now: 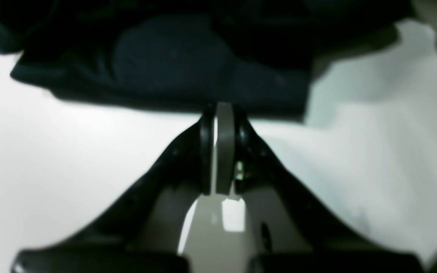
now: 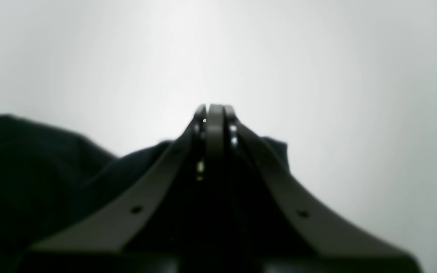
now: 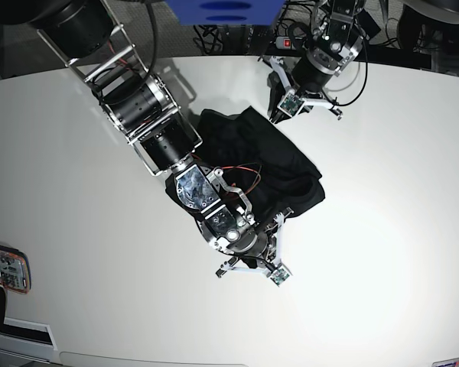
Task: Fold the T-shirt properly
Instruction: 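Bring the left gripper down and grasp the bundle's opposite edge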
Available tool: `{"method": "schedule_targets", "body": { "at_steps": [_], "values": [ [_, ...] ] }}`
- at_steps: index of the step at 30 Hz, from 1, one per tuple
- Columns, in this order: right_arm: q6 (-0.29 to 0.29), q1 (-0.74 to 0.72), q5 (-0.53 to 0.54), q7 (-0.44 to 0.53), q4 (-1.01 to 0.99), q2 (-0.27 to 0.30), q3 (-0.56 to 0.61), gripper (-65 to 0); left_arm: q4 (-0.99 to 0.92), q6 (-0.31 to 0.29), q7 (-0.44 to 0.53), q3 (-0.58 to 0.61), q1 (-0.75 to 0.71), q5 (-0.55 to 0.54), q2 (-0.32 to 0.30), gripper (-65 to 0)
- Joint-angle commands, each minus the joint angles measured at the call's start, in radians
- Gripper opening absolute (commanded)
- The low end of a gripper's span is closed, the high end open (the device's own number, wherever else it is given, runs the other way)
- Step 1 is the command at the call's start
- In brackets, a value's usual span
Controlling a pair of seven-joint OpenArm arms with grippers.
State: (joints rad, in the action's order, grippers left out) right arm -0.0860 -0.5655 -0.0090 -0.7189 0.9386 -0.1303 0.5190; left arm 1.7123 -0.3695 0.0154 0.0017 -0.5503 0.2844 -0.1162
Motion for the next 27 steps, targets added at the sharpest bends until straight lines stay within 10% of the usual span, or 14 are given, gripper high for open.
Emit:
{"method": "schedule_targets", "body": {
  "at_steps": [1,27],
  "values": [
    [0.002,-0.026,-0.003,0.020,-0.006,-0.009,-0.003,-65.0,0.018,0.005,0.027,0.001,-0.001,-0.012,-0.001,-65.0],
    [0.001,0.080,-0.001,0.072,0.115,0.176,-0.003,-65.0,-0.145,0.007,0.025,-0.156,0.184,-0.012,-0.001,-65.0]
  ]
}}
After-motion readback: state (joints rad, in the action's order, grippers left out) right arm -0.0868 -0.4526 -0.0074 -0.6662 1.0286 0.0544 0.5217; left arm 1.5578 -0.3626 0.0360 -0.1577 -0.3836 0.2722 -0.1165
